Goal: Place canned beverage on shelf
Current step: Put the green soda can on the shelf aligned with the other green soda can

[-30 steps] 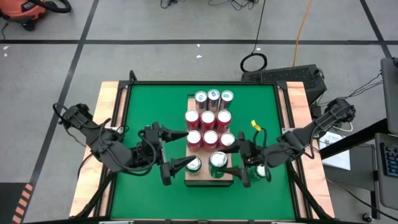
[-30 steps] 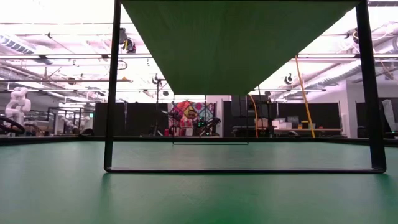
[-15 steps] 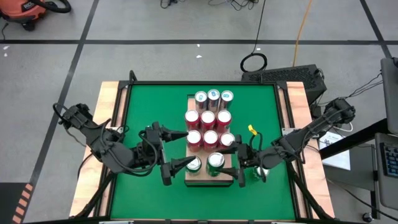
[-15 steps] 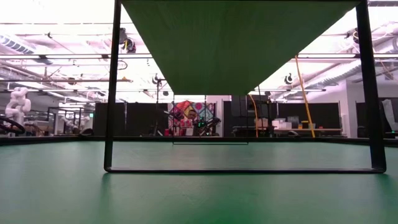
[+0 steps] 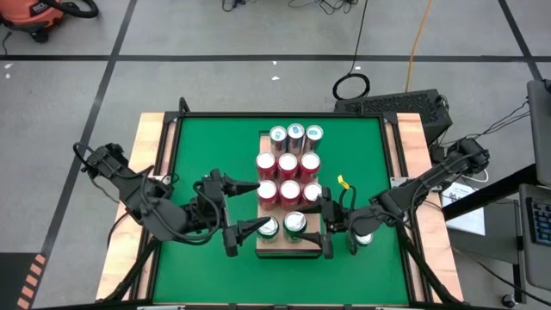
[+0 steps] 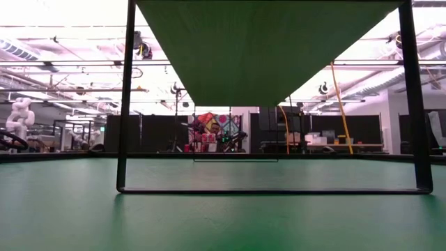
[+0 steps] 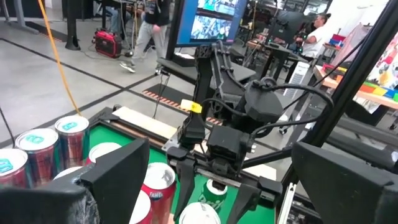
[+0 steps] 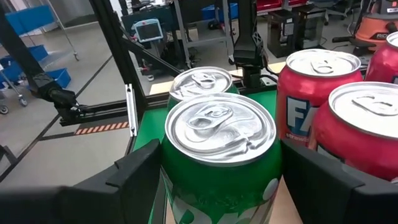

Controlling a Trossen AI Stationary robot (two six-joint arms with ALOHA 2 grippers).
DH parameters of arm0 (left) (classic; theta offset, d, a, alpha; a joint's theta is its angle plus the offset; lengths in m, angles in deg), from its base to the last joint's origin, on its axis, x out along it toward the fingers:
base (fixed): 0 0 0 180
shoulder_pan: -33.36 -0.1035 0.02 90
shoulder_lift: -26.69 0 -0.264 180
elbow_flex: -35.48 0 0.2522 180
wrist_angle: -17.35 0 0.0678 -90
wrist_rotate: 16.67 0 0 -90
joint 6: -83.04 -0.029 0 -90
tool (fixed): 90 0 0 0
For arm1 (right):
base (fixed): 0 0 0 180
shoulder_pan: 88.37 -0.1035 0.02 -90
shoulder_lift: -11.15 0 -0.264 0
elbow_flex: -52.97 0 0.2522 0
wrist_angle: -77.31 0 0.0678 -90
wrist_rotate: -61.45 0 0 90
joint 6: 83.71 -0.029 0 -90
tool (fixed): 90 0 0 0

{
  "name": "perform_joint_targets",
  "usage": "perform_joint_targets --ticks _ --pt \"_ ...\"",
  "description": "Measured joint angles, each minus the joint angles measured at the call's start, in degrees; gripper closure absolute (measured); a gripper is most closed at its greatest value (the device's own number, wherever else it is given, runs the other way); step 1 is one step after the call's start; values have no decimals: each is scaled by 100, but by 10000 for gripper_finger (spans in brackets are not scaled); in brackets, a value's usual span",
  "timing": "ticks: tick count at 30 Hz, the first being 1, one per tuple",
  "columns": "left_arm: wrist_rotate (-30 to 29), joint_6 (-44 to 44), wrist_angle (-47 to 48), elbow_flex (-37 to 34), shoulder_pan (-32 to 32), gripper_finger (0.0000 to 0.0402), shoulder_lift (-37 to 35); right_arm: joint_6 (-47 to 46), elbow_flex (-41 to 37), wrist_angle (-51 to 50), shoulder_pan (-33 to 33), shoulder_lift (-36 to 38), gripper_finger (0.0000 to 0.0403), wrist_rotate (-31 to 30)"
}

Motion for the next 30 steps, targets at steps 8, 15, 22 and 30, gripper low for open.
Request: perform_joint_targets --ticks 8,15,22,30 --pt "-11 450 563 0 0 8 0 2 0 -37 -38 0 118 -1" --pt "-22 445 601 0 -2 8 0 -145 0 -38 -206 -4 118 -109" --pt "-26 445 672 0 -18 8 2 -115 2 -73 -295 -130 117 -387" --pt "-26 448 686 0 -48 8 2 -131 20 52 -317 -361 117 -448"
